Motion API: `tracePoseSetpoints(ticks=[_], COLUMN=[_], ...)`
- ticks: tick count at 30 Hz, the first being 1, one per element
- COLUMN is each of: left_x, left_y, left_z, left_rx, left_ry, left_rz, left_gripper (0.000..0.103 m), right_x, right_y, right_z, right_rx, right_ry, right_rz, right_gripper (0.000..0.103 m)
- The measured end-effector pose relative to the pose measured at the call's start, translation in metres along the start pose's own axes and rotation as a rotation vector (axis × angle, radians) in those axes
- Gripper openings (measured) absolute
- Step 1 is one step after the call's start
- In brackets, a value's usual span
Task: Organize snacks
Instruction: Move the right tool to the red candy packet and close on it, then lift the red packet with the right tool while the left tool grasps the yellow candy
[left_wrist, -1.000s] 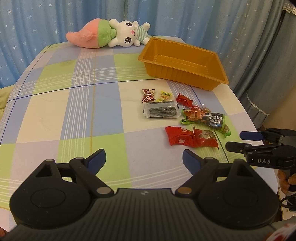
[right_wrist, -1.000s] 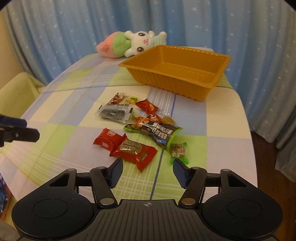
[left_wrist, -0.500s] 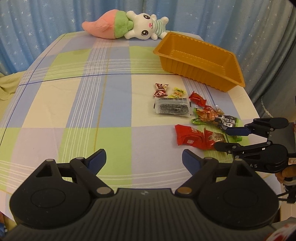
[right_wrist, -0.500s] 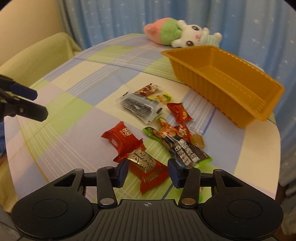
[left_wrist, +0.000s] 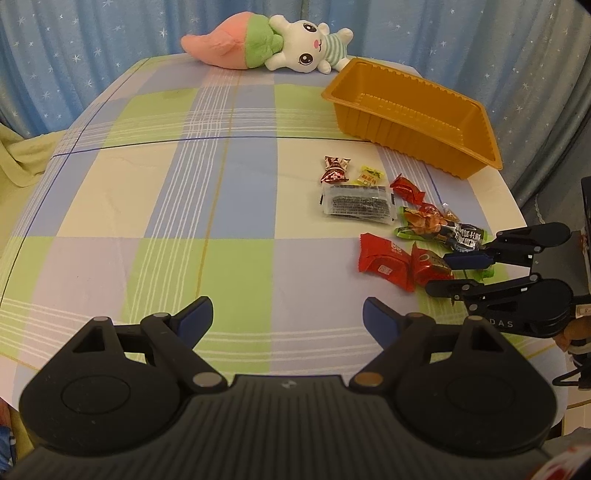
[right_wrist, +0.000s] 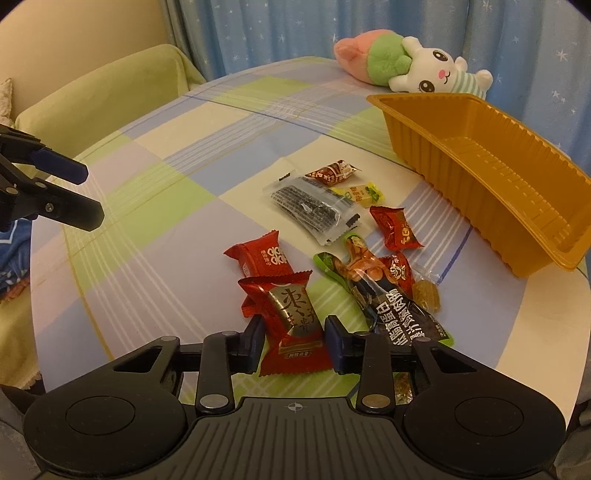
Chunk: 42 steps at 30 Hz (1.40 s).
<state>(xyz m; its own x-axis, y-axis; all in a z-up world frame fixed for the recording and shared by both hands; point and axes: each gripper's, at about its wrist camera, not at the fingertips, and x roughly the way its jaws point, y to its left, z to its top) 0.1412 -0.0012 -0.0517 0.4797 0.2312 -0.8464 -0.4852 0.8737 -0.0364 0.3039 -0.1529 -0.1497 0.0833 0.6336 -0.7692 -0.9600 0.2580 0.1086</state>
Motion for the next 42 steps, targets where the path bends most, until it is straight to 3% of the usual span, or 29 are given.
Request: tracePoseSetpoints(ticks=[7, 16, 21, 29, 38, 42], left_x=[0.006, 0.023, 0.034, 0.064, 0.110, 0.128], left_y=[-0.003, -0.019, -0.028, -0.037, -0.054, -0.063], left_z=[0.003, 0.030, 0.047, 0.078, 0.114, 0.126], left_rx=[0.045, 0.185, 0.275, 0.386, 0.473, 0.503], left_ry=[0.003, -0.012, -0.031, -0.036, -0.008, 0.006], left_rz=[-0.025, -0.126, -0.191, -0.274, -0.325, -0.331], left_gripper=[0.086, 0.080, 0.076, 0.051, 0.031, 0.031], right_x=[-0.008, -0.049, -0.069, -0.095, -0.116, -0.121], right_y=[0.005, 0.008, 0.004, -0.008, -0.022, -0.028], right_z=[-0.004, -0.012, -0.014, -0.023, -0.032, -0.038], right_rx=[0.059, 0.324, 0.467, 0.644, 0.767, 0.813], right_ry=[-0.017, -0.130, -0.169, -0.223, -0.258, -0.260], right_rz=[-0.014, -0.073, -0.147, -0.275, -0.379, -0.418], right_gripper=[0.026, 0.024, 0.024, 0.024, 0.024, 0.024])
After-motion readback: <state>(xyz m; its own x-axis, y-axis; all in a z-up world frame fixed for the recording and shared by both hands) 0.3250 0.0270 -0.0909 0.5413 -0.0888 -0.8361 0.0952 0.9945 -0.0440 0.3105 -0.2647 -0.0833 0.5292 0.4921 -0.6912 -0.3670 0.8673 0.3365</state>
